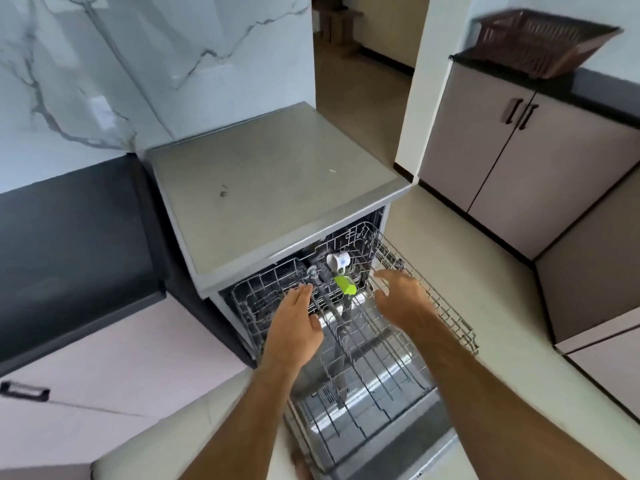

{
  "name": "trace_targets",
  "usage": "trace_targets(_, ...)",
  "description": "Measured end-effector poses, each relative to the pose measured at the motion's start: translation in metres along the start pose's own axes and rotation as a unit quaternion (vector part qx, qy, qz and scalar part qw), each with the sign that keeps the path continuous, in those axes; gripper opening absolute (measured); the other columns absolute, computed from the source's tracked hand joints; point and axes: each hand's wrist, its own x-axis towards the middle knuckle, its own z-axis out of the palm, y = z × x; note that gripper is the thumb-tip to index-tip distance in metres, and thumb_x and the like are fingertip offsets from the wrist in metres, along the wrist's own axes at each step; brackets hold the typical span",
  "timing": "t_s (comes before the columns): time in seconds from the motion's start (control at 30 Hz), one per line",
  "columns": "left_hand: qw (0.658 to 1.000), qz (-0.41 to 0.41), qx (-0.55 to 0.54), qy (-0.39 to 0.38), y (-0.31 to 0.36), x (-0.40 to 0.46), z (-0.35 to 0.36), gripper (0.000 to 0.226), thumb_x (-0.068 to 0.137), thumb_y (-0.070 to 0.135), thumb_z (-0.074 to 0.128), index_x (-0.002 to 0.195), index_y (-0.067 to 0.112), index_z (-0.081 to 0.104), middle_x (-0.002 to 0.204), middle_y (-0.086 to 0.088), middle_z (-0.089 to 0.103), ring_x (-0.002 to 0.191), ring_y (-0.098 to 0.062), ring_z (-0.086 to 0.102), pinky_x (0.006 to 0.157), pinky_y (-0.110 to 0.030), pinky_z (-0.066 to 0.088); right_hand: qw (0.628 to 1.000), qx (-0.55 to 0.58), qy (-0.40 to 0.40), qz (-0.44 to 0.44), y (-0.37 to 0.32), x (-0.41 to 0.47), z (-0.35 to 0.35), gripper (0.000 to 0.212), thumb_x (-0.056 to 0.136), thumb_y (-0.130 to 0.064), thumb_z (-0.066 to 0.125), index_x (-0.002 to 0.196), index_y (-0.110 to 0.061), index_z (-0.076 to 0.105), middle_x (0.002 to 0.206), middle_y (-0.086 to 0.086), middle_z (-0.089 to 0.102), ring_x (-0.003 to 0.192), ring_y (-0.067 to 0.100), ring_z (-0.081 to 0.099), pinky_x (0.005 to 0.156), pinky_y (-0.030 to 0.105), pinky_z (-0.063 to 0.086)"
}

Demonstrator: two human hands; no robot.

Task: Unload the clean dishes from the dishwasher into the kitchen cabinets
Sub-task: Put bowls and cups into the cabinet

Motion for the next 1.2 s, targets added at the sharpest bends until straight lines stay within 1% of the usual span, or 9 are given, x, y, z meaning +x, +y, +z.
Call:
trace_targets(0.2, 0.999, 0.005, 0.013, -0.052, -0.035, 0.074, 0.025, 0.071, 0.096, 0.018, 0.057, 0.156, 0.022, 0.019, 0.158, 0.001, 0.030, 0.142, -0.015, 0.033, 0.115, -0.028, 0.017, 0.998, 0.010, -0.028, 0.051, 0.017, 0.061, 0.051, 0.043, 0.100, -0.015, 0.049, 0.142, -0.024, 0.046, 0.140, 0.011, 0.054, 0.080, 0.008, 0.063, 0.052, 0.014, 0.048)
trace_targets(0.27, 0.997, -0.013, 0.010, -0.075, -0.047, 0.092, 0.043, 0.071, 0.095, 0.017, 0.059, 0.155, 0.025, 0.021, 0.157, 0.002, 0.032, 0.139, -0.016, 0.038, 0.115, -0.032, 0.024, 0.998, 0.018, -0.030, 0.058, 0.027, 0.074, 0.067, 0.041, 0.100, -0.017, 0.049, 0.141, -0.022, 0.048, 0.135, 0.012, 0.058, 0.090, 0.013, 0.067, 0.064, 0.018, 0.055)
trace_targets(0.4, 0.991, -0.050, 0.002, -0.123, -0.071, 0.119, 0.084, 0.071, 0.094, 0.017, 0.060, 0.153, 0.028, 0.023, 0.156, -0.001, 0.033, 0.141, -0.021, 0.037, 0.113, -0.044, 0.035, 0.995, 0.030, -0.046, 0.085, 0.043, 0.100, 0.097, 0.046, 0.099, -0.021, 0.054, 0.144, -0.020, 0.045, 0.142, 0.010, 0.051, 0.115, 0.022, 0.060, 0.089, 0.025, 0.047)
trace_targets(0.5, 0.989, -0.039, 0.006, -0.140, -0.083, 0.141, 0.114, 0.071, 0.094, 0.016, 0.059, 0.154, 0.028, 0.023, 0.158, -0.001, 0.030, 0.145, -0.020, 0.030, 0.116, -0.042, 0.033, 0.992, 0.064, -0.041, 0.103, 0.056, 0.129, 0.124, 0.049, 0.097, -0.027, 0.060, 0.143, -0.021, 0.046, 0.142, 0.011, 0.052, 0.095, 0.020, 0.068, 0.085, 0.028, 0.055)
trace_targets(0.6, 0.989, -0.019, 0.028, -0.143, -0.085, 0.173, 0.137, 0.072, 0.093, 0.018, 0.059, 0.155, 0.024, 0.022, 0.159, 0.001, 0.026, 0.146, -0.019, 0.028, 0.117, -0.038, 0.031, 0.992, 0.075, -0.047, 0.095, 0.067, 0.160, 0.150, 0.052, 0.096, -0.027, 0.062, 0.144, -0.021, 0.045, 0.131, 0.010, 0.060, 0.071, 0.008, 0.063, 0.057, 0.007, 0.045)
trace_targets(0.77, 0.994, 0.004, 0.030, -0.102, -0.078, 0.245, 0.171, 0.065, 0.091, 0.016, 0.062, 0.149, 0.014, 0.033, 0.147, -0.009, 0.043, 0.130, -0.025, 0.048, 0.104, -0.037, 0.046, 0.990, 0.083, -0.045, 0.108, 0.075, 0.207, 0.181, 0.058, 0.094, -0.036, 0.063, 0.146, -0.025, 0.040, 0.139, 0.008, 0.051, 0.109, 0.022, 0.061, 0.093, 0.035, 0.053)
trace_targets(0.93, 0.993, 0.055, 0.063, -0.080, -0.075, 0.299, 0.208, 0.063, 0.087, 0.013, 0.063, 0.145, 0.011, 0.039, 0.135, -0.010, 0.052, 0.123, -0.023, 0.049, 0.099, -0.029, 0.042, 0.987, 0.098, -0.046, 0.116, 0.084, 0.236, 0.211, 0.058, 0.092, -0.045, 0.065, 0.141, -0.025, 0.044, 0.131, 0.008, 0.054, 0.102, 0.024, 0.063, 0.082, 0.033, 0.053)
trace_targets(1.03, 0.987, 0.096, 0.101, -0.076, -0.081, 0.315, 0.222, 0.066, 0.084, 0.011, 0.064, 0.145, 0.009, 0.039, 0.135, -0.011, 0.051, 0.125, -0.025, 0.047, 0.104, -0.040, 0.046, 0.985, 0.120, -0.043, 0.121, 0.093, 0.244, 0.227, 0.060, 0.089, -0.046, 0.067, 0.140, -0.025, 0.042, 0.124, 0.008, 0.057, 0.099, 0.025, 0.063, 0.087, 0.039, 0.056)
trace_targets(1.2, 0.964, 0.133, 0.212, -0.089, -0.094, 0.338, 0.242, 0.066, 0.085, 0.023, 0.069, 0.142, 0.007, 0.039, 0.131, -0.014, 0.052, 0.122, -0.028, 0.049, 0.101, -0.040, 0.047, 0.972, 0.176, -0.050, 0.148, 0.102, 0.248, 0.235, 0.059, 0.088, -0.041, 0.070, 0.139, -0.030, 0.041, 0.114, 0.000, 0.066, 0.088, 0.016, 0.063, 0.077, 0.030, 0.055)
